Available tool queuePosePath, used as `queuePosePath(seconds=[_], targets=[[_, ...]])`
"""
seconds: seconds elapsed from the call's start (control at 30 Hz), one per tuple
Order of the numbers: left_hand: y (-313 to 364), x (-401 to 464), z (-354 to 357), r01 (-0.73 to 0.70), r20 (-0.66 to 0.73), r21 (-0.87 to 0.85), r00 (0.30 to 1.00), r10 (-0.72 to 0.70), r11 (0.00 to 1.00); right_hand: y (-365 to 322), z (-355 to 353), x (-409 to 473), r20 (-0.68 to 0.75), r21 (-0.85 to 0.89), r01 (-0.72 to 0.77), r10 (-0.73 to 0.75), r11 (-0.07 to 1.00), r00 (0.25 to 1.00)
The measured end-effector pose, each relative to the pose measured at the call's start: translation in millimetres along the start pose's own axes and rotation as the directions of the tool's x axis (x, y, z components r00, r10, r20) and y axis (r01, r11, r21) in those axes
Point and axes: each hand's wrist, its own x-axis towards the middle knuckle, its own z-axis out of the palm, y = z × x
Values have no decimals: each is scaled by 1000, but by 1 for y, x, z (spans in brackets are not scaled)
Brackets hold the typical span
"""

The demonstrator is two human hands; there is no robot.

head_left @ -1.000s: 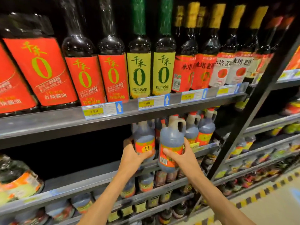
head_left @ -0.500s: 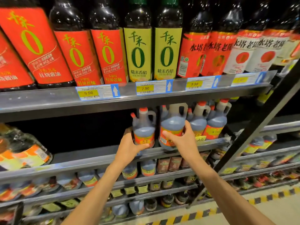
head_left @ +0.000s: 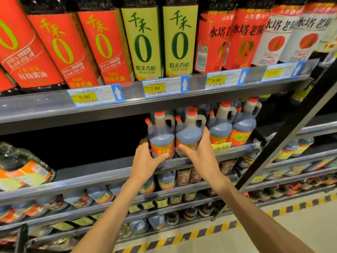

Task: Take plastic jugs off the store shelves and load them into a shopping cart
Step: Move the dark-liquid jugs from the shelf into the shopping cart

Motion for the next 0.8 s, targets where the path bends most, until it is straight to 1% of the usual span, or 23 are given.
queuePosePath(seconds=[0.03,0.1,0.17,0.23,0.3,0.33,0.37,0.53,0.63,0.8], targets=[[-1,0,1,0,-3,2,1000,0,1000,2,0,-1,1,-21,4,-4,1000,1000],[-3,0,2,3,0,11,1000,-3,1000,5,4,-2,-48,-91,18,-23,996,999],[-3,-1,3,4,-1,17,1000,-4,1000,4,13,-4,-139,-204,18,-47,979,989],[-1,-2,3,2,-11,18,1000,-2,1000,-5,22,-9,-253,-328,13,-101,944,962],[-1,-3,5,-9,-27,32,1000,10,999,-13,29,-11,-335,-498,39,-233,867,913],[-1,-3,5,-12,-35,47,999,14,999,-16,30,-10,-333,-587,59,-307,808,892],[-1,-2,5,-14,-41,53,999,16,999,-16,31,-8,-316,-639,69,-343,766,884],[-2,-3,7,-2,-39,53,999,4,999,-11,31,3,-264,-694,26,-287,720,921],[-2,-2,8,2,-39,57,999,0,998,-7,25,2,-242,-707,51,-309,705,920],[3,1,13,13,-39,64,999,-11,998,-3,15,0,-224,-695,93,-337,713,914]])
